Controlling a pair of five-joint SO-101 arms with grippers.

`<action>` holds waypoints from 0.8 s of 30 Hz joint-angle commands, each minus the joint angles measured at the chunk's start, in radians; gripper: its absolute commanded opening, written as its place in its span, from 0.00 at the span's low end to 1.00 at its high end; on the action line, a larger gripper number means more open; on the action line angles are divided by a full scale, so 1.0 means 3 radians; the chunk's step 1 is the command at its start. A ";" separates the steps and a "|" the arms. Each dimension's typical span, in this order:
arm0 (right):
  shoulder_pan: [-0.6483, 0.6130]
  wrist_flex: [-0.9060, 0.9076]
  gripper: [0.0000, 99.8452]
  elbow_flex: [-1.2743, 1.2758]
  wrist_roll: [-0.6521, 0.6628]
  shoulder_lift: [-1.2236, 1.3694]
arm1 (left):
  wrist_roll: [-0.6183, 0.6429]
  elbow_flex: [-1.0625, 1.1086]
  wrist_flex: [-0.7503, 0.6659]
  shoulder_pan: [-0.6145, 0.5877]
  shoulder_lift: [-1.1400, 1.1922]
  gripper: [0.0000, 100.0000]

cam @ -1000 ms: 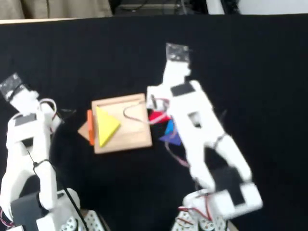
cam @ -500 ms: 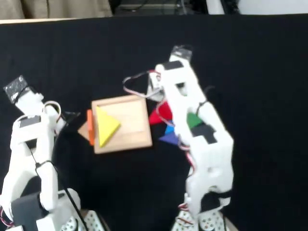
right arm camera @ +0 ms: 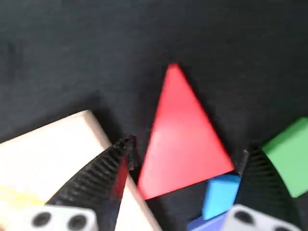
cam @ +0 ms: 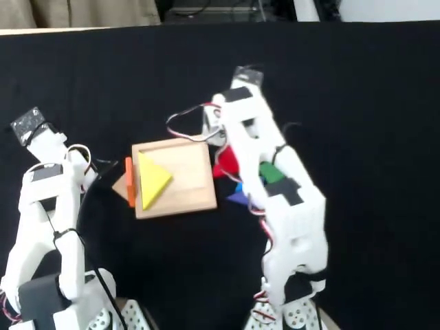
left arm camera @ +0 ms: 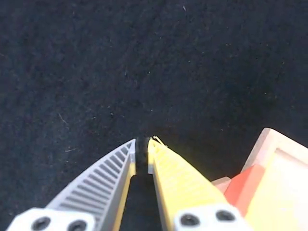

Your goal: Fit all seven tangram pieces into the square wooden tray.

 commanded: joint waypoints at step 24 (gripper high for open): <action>0.0036 0.0297 0.34 -0.0125 0.0036 0.0136 | 0.0005 -0.0013 -0.0046 0.0043 -0.0107 0.07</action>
